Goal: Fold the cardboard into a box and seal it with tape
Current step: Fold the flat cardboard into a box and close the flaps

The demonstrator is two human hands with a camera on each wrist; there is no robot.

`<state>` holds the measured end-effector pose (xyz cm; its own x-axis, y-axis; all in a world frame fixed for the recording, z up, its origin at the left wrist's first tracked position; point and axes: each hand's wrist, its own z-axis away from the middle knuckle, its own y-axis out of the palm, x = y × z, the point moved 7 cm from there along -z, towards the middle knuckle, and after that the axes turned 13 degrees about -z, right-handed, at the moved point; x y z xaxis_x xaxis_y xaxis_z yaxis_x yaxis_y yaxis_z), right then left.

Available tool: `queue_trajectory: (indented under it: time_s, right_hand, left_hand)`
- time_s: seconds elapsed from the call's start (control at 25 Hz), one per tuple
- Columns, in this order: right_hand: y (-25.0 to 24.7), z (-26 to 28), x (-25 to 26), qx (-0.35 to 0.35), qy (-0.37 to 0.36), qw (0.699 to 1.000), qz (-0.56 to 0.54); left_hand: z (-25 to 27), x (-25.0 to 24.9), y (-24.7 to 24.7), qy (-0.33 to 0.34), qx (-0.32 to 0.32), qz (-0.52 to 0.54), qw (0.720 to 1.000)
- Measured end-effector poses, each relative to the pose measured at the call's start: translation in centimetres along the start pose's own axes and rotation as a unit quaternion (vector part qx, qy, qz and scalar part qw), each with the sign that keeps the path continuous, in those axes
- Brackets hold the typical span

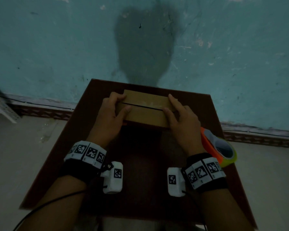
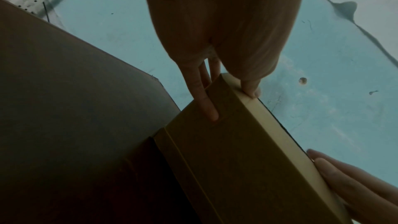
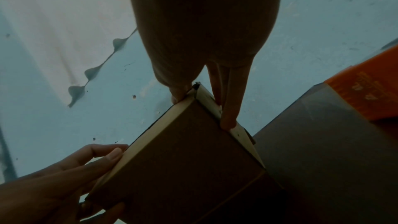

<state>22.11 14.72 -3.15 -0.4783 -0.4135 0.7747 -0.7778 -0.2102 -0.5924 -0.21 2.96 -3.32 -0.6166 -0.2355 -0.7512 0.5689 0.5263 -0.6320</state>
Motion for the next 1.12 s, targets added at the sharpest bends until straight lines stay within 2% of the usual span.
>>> queue_trajectory:
  time_s: [0.16,0.24,0.36,0.52,0.6,0.72,0.92,1.0,1.12]
  right_hand:
    - [-0.1,-0.4,-0.8,0.002,0.041,0.997,-0.068]
    - [0.3,-0.4,-1.0,0.013,0.055,0.996,-0.068]
    - [0.6,0.0,-0.7,-0.006,0.019,0.999,-0.046]
    - [0.5,0.1,-0.4,-0.034,0.007,0.996,-0.087]
    - [0.2,0.0,-0.4,-0.050,-0.007,0.994,-0.095]
    - [-0.5,0.0,-0.6,-0.074,-0.023,0.990,-0.121]
    - [0.9,0.2,-0.7,-0.027,0.016,0.984,-0.174]
    - [1.6,0.3,-0.6,-0.011,0.037,0.980,-0.194]
    - [2.0,0.2,-0.9,-0.002,0.051,0.980,-0.193]
  left_hand:
    - [-0.3,1.1,0.5,-0.037,0.013,0.086,0.996]
    - [-0.4,1.6,0.7,-0.064,0.025,0.076,0.995]
    - [-0.8,1.4,0.3,-0.016,0.006,-0.006,1.000]
    - [-0.7,2.4,0.7,0.009,0.051,-0.014,0.999]
    - [-0.6,2.3,0.5,0.027,0.034,-0.029,0.999]
    - [-0.9,1.9,-0.3,0.041,-0.009,0.003,0.999]
    - [-0.8,1.2,-0.5,0.034,-0.042,0.046,0.998]
    - [-0.6,0.8,-0.3,0.048,-0.031,0.089,0.994]
    - [-0.4,0.6,-0.4,0.058,-0.012,0.099,0.993]
